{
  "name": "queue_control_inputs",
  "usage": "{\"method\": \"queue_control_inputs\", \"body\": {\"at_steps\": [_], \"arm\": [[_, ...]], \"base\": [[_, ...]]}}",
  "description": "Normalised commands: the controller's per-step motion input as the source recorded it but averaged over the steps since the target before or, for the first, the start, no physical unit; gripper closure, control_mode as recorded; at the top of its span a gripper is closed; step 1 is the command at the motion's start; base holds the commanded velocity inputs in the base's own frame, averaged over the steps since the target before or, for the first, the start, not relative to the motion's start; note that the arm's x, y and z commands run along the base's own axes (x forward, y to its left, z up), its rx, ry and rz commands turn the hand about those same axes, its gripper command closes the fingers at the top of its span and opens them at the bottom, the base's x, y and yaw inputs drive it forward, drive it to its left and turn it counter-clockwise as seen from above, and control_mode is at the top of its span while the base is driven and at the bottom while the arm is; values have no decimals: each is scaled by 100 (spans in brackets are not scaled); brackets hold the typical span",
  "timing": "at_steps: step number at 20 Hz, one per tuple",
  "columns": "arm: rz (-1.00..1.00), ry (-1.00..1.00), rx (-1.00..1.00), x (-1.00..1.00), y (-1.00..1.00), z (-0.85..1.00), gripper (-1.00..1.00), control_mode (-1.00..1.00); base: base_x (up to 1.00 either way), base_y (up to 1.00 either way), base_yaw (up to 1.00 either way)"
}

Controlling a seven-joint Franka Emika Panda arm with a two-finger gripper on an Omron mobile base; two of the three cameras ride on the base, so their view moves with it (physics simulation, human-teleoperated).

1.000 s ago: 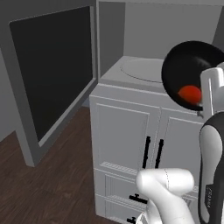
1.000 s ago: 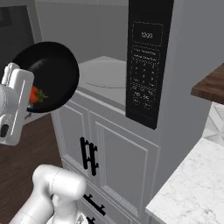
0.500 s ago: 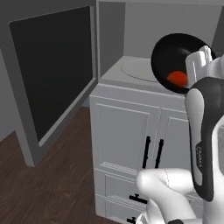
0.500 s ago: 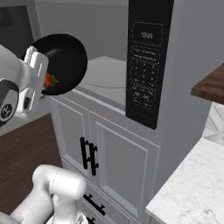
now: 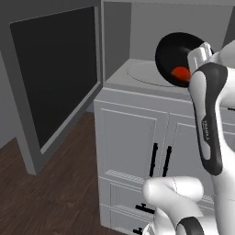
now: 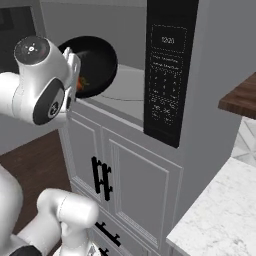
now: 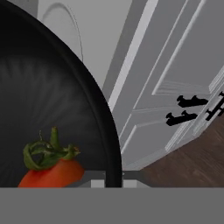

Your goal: Pick the tomato from the sink and place it in the bowl. Then pick the bowl and place it in the microwave. Then close the microwave door and press the start button.

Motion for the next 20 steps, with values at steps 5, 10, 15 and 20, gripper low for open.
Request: {"method": "queue_control_inputs", "body": {"at_steps": [5, 10, 15, 20], "arm": [[-7, 0, 0, 63, -6, -11, 100, -100], [-2, 4, 0, 60, -17, -20, 100, -100], [0, 5, 0, 41, -25, -34, 100, -100], [0, 3, 0, 50, -12, -32, 100, -100]], "base": [[0, 0, 0], [0, 0, 0], [0, 0, 0], [0, 0, 0]]}}
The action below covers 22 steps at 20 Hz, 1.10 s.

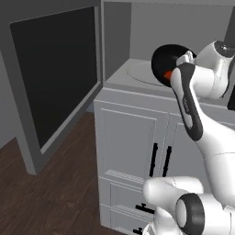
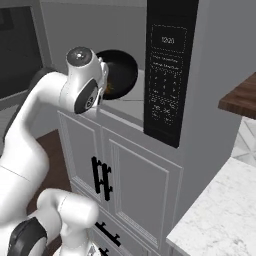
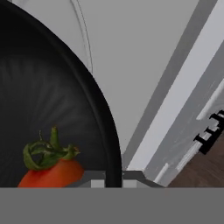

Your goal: Pick the tomato from the sink and place it in the bowl. Then pick the bowl and place it in the microwave. Then close the microwave door and press the start button.

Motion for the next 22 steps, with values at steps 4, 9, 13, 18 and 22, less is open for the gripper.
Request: {"method": "queue_control_inputs", "body": {"at_steps": [4, 9, 13, 18, 22], "arm": [[0, 1, 0, 56, -5, -7, 100, -100], [0, 1, 0, 53, -2, 0, 100, -100], [0, 4, 0, 58, -6, -1, 100, -100], [0, 1, 0, 37, -10, -32, 100, -100], [0, 0, 0, 33, 0, -45, -100, -100]], "base": [[0, 0, 0], [0, 0, 0], [0, 0, 0], [0, 0, 0], [0, 0, 0]]}}
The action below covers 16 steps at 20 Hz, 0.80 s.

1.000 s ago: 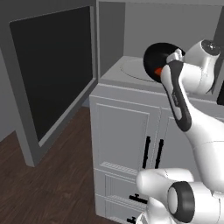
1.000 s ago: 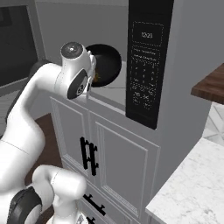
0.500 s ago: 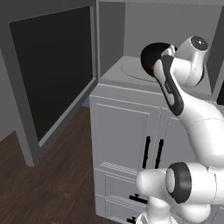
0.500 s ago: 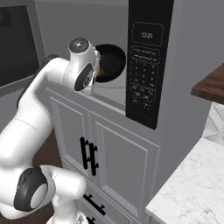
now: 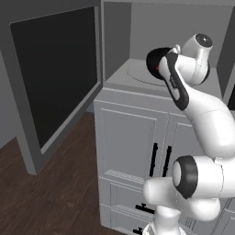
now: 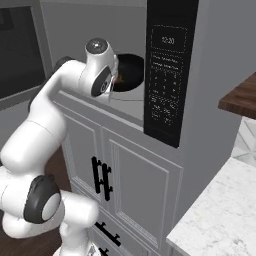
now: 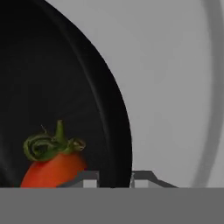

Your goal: Pick the tomato from the sink and place it in the bowl. Then pick the bowl and place it in the microwave. Then close the microwave door and press the start button.

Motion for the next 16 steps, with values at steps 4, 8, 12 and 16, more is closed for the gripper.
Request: {"method": "queue_control_inputs", "body": {"at_steps": [4, 8, 12, 16], "arm": [[0, -2, 0, 29, 0, -22, -100, -100], [2, -28, 0, -11, 6, -1, -100, -100], [1, -29, 0, -90, 4, 0, -100, -100], [1, -18, 0, -100, 18, 3, -100, -100]], "base": [[0, 0, 0], [0, 0, 0], [0, 0, 0], [0, 0, 0]]}}
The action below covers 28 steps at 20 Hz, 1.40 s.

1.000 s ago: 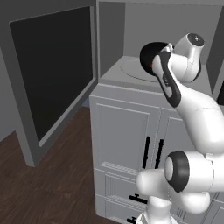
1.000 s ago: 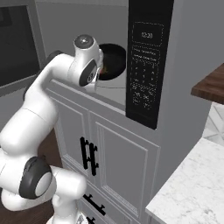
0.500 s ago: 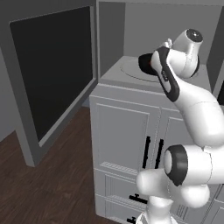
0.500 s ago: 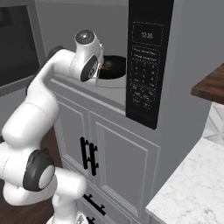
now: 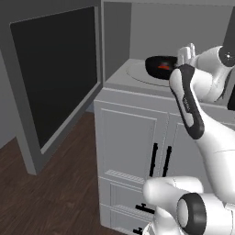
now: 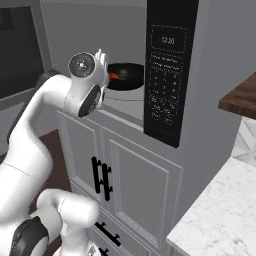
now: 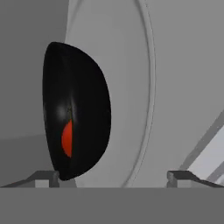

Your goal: Pick the tomato from the sink and place it in the bowl. Then pick the bowl and place it in the microwave. Then close the microwave door and press the start button.

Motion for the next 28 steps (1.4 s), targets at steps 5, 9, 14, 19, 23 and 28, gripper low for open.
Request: {"method": "queue_control_inputs", "body": {"at_steps": [5, 9, 14, 19, 23, 28], "arm": [[1, 5, 0, -100, 21, 40, -100, -100], [0, 5, 0, -100, 25, 29, -100, -100], [0, 0, 2, -100, 29, 4, -100, -100], [0, -2, 0, -100, 45, 0, -100, -100], [-9, -3, 0, -96, 53, 0, -100, -100], [-11, -1, 0, -73, 63, 0, -100, -100]], "base": [[0, 0, 0], [0, 0, 0], [0, 0, 0], [0, 0, 0], [0, 0, 0], [0, 0, 0]]}}
